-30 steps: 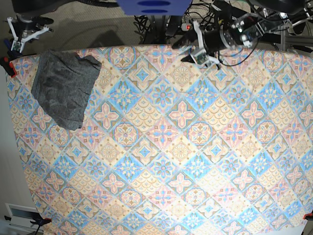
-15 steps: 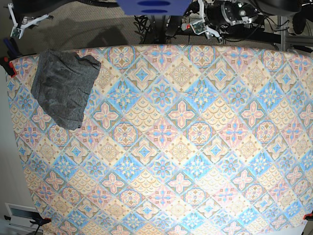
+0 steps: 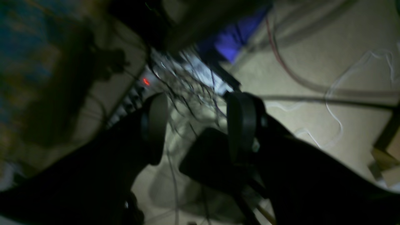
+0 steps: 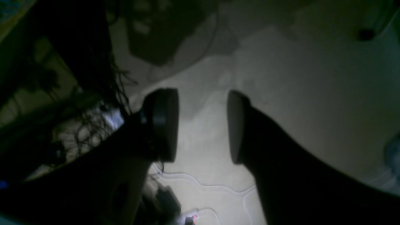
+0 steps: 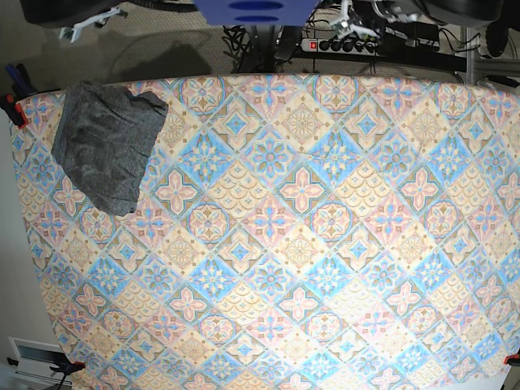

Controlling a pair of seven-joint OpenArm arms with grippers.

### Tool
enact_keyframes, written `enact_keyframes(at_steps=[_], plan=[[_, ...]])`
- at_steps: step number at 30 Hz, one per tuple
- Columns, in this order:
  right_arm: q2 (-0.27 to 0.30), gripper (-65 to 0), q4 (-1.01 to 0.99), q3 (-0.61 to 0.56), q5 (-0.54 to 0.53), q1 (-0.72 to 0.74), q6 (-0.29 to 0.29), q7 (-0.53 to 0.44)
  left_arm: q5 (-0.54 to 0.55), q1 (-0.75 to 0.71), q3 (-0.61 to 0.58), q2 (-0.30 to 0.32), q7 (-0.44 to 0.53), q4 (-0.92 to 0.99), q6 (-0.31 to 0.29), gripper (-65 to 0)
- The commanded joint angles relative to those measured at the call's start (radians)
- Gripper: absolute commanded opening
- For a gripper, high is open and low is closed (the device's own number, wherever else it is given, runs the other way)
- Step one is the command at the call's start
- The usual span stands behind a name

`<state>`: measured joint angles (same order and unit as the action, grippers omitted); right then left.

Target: Layout the t-shirt on the table in an organized manner, then fold the t-shirt properly

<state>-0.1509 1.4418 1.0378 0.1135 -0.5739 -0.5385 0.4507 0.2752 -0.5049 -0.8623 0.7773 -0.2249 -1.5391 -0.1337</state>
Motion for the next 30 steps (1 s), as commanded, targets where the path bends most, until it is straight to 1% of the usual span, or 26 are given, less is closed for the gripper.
enact_keyframes(at_steps=[1,3,5,8,10,12,13,14,16,17,21,22,25,27,28,29,30], plan=[[0.004,-40.8,-0.026,0.005,0.022,0.010,0.001,-0.025,0.003,-0.007,0.002,-0.009,0.009,0.015,-0.007,-35.1],[0.006,-40.8,-0.123,0.005,0.116,0.062,0.001,-0.085,0.003,-0.007,0.004,-0.054,0.009,0.062,-0.007,-35.1],[0.006,-40.8,-0.230,0.016,0.220,0.108,0.001,-0.168,0.002,-0.004,0.005,-0.095,0.011,0.128,-0.007,-35.1],[0.006,-40.8,-0.396,0.057,0.338,0.160,0.001,-0.307,0.009,0.018,0.004,-0.158,0.011,0.226,-0.007,-35.1],[0.006,-40.8,-0.500,0.091,0.400,0.205,0.001,-0.369,0.009,0.027,0.007,-0.198,0.012,0.291,-0.007,-35.1],[0.007,-40.8,-0.614,0.120,0.455,0.260,0.001,-0.404,0.011,0.032,0.010,-0.239,0.012,0.361,-0.007,-35.1],[0.018,-40.8,-0.669,0.131,0.483,0.274,0.001,-0.419,0.011,0.033,0.010,-0.259,0.025,0.398,-0.007,-35.2],[0.044,-40.8,-0.724,0.134,0.510,0.285,0.001,-0.430,0.011,0.039,0.010,-0.281,0.054,0.437,-0.007,-35.4],[0.107,-40.8,-0.832,0.135,0.527,0.288,0.001,-0.458,0.025,0.044,0.010,-0.322,0.121,0.538,-0.007,-37.3],[0.133,-40.8,-0.883,0.135,0.527,0.288,0.001,-0.474,0.049,0.048,0.010,-0.347,0.149,0.599,-0.007,-38.7],[0.216,-40.8,-1.037,0.134,0.529,0.289,0.001,-0.545,0.143,0.117,-0.001,-0.428,0.272,0.862,-0.010,-44.2],[0.233,-40.8,-1.073,0.132,0.530,0.289,0.001,-0.563,0.155,0.131,-0.001,-0.448,0.305,0.926,-0.022,-45.4],[0.247,-40.8,-1.145,0.131,0.532,0.335,0.001,-0.587,0.177,0.177,0.007,-0.526,0.381,1.109,-0.093,-47.1],[0.247,-40.8,-1.154,0.132,0.552,0.351,0.005,-0.587,0.195,0.203,0.007,-0.569,0.422,1.215,-0.125,-47.1],[0.247,-40.8,-1.154,0.132,0.569,0.358,0.024,-0.588,0.200,0.219,0.007,-0.589,0.445,1.268,-0.139,-47.1],[0.247,-40.8,-1.154,0.132,0.592,0.369,0.068,-0.591,0.206,0.237,0.007,-0.612,0.474,1.330,-0.152,-47.1],[0.247,-40.8,-1.154,0.132,0.613,0.375,0.136,-0.597,0.206,0.256,0.007,-0.635,0.508,1.386,-0.166,-47.1]])
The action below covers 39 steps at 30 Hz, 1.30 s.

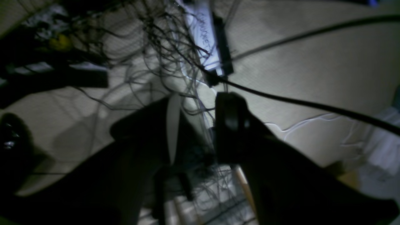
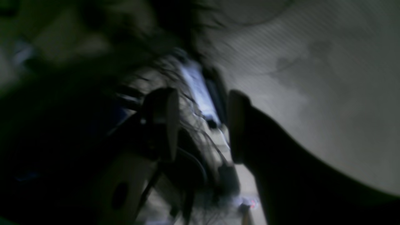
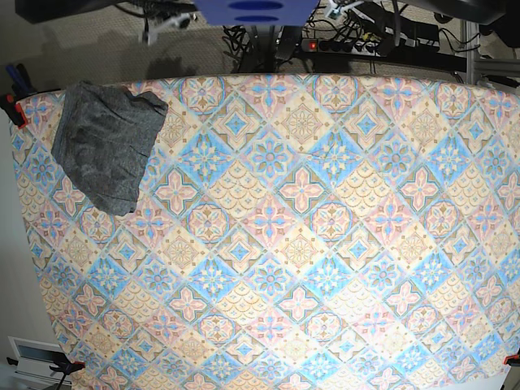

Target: Layout the t-shirt on the table in an organized manner, then fold the t-shirt properly

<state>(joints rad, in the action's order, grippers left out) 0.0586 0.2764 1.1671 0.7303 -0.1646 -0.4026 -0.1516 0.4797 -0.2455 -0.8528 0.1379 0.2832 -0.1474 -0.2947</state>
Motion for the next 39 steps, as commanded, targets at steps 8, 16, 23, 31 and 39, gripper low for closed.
enact_keyframes(at_steps=[8,16,23,31,39], plan=[[0.033,-40.8,0.004,0.004,0.148,-0.026,0.317,-0.110,0.003,0.113,-0.001,-0.048,0.070,0.147,-0.068,-47.1],[-0.007,-40.8,-0.059,0.004,0.159,-0.003,0.463,-0.116,0.000,0.139,-0.003,-0.022,0.069,0.147,-0.067,-47.1],[-0.007,-40.8,-0.090,0.003,0.159,-0.003,0.463,-0.118,-0.006,0.139,-0.009,-0.021,0.067,0.147,-0.067,-47.1],[-0.007,-40.8,-0.090,0.003,0.159,-0.005,0.463,-0.118,-0.005,0.140,-0.007,-0.024,0.067,0.147,-0.067,-47.1],[-0.007,-40.8,-0.098,0.001,0.191,-0.003,0.463,-0.116,-0.002,0.140,-0.004,-0.030,0.067,0.147,-0.067,-47.1]])
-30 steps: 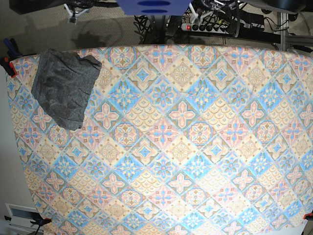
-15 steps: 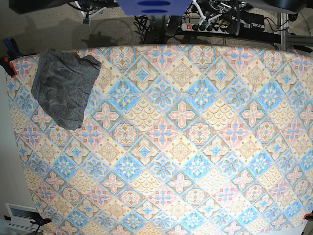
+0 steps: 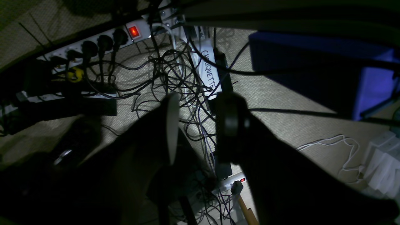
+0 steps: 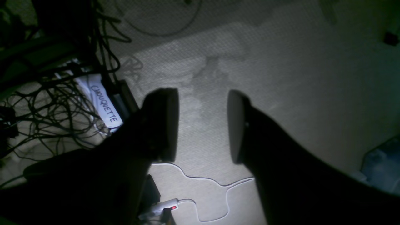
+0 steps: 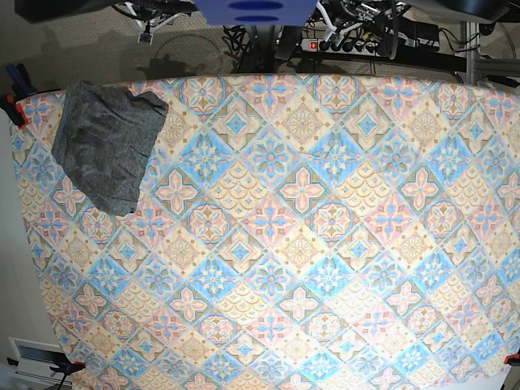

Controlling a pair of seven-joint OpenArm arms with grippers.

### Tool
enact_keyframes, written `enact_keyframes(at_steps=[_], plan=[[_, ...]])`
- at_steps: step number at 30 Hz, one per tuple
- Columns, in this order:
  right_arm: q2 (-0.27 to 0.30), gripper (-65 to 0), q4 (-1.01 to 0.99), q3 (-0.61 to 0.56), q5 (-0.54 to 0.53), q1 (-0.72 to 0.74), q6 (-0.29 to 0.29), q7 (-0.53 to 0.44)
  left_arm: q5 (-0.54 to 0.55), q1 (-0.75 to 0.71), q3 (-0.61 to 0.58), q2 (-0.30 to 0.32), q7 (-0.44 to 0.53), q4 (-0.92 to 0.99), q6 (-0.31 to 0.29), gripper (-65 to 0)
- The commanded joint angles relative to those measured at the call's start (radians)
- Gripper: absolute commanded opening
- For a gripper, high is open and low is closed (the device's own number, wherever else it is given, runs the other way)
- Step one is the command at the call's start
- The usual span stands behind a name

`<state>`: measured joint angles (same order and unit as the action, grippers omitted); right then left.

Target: Layout the t-shirt on the table in an organized manner, then fold the t-shirt properly

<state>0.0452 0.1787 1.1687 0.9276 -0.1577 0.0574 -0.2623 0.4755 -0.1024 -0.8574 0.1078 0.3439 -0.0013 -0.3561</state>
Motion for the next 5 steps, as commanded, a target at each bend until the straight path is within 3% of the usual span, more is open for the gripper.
enact_keyframes(at_steps=[1,5], plan=[[0.006,-40.8,-0.005,0.000,0.018,-0.010,0.003,-0.005,0.002,-0.003,0.000,-0.007,0.007,0.001,-0.005,-47.1],[0.006,-40.8,-0.006,0.000,0.107,-0.001,0.003,-0.005,0.004,0.002,0.002,-0.016,0.007,0.001,-0.002,-47.1]])
